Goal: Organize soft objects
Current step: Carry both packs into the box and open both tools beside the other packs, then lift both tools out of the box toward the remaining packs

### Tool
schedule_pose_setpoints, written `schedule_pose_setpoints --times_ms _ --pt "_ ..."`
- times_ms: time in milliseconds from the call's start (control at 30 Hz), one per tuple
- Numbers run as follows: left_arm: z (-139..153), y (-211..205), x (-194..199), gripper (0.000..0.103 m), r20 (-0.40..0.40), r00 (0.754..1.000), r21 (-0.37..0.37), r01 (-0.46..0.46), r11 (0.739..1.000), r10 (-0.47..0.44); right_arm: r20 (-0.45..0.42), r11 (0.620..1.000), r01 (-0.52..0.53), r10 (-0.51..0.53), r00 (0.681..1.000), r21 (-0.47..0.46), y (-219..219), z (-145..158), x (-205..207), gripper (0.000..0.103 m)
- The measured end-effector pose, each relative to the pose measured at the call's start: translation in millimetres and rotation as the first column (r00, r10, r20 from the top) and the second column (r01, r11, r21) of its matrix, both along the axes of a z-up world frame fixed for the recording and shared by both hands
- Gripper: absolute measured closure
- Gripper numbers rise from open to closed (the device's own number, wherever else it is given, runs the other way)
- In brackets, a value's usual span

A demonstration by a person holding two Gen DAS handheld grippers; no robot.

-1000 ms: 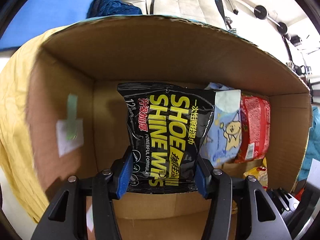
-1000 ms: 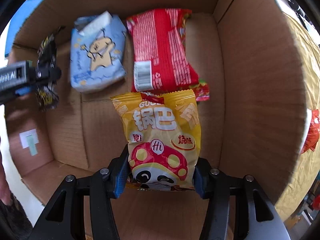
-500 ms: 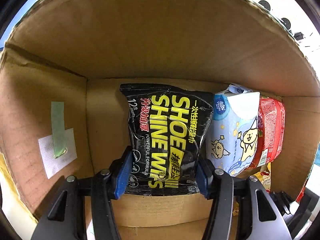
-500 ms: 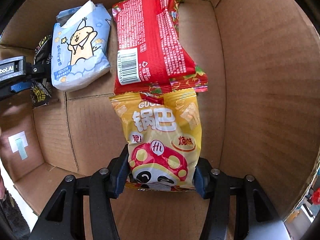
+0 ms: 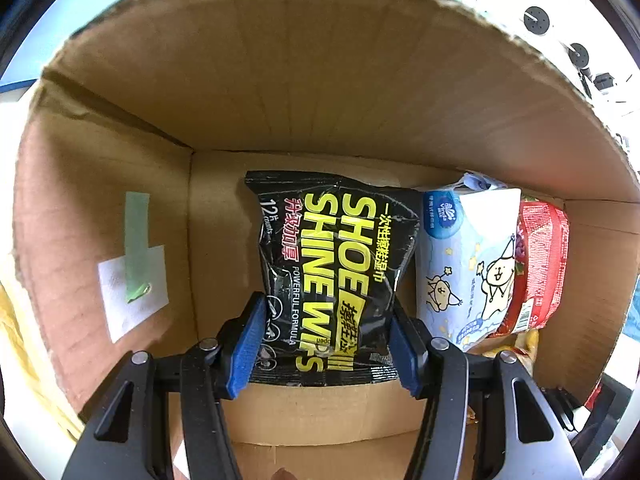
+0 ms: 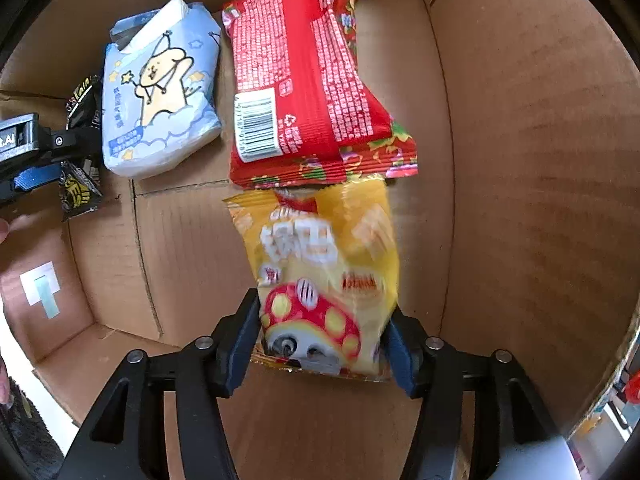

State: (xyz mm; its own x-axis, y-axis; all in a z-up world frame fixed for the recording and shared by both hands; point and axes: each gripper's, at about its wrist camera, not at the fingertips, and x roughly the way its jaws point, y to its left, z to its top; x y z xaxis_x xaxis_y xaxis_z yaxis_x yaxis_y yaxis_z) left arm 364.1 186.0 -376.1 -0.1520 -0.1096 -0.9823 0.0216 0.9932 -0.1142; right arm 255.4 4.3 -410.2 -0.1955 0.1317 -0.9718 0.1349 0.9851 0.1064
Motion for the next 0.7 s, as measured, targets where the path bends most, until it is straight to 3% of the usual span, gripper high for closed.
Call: schedule_pose_setpoints --times_ms 167,500,633,700 --pt "12 2 -5 0.048 0.019 1.000 -0.005 0.007 1.000 -0.007 0.015 1.000 -0.013 0.013 1.000 -0.004 5 11 3 0.034" --pt "49 2 -19 0.006 0.088 0.996 -0.043 -0.002 0.999 0.006 0.068 1.000 -0.031 0.031 0.997 -0.005 12 45 10 0.016" --pt "63 3 -31 0.001 0.138 0.990 -0.036 0.000 0.999 0.005 0.097 1.000 -0.022 0.023 0.995 -0.007 9 60 15 0.000" --pt "69 6 -35 0.000 0.158 0.987 -0.044 0.000 0.999 0.007 0.114 1.000 -0.014 0.015 0.993 -0.009 6 67 15 0.000"
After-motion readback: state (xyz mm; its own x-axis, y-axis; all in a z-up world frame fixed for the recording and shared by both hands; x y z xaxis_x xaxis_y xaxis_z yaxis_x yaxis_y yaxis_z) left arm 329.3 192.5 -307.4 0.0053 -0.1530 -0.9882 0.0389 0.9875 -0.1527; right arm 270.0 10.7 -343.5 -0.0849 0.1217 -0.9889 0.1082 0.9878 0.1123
